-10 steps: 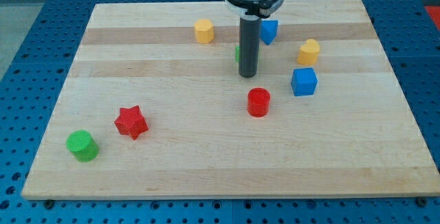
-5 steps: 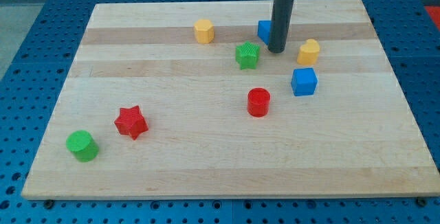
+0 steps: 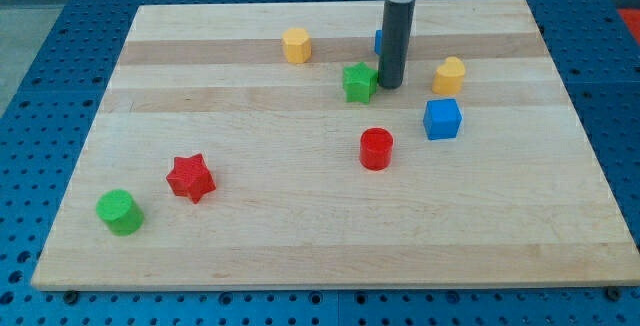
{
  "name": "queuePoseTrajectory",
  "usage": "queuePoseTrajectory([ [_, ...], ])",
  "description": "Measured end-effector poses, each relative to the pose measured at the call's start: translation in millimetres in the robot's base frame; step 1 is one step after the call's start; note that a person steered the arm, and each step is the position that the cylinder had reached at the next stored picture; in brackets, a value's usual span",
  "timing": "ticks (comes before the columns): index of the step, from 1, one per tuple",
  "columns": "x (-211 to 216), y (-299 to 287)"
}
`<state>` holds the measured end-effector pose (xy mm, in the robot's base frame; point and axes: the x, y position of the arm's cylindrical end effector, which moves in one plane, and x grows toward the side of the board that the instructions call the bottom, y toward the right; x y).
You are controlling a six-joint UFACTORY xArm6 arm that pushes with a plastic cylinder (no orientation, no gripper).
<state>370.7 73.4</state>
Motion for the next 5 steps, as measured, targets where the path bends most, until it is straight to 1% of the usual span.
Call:
queuePoseTrajectory([
  [2,6.9,-18.6],
  [5,6.8,-16.0],
])
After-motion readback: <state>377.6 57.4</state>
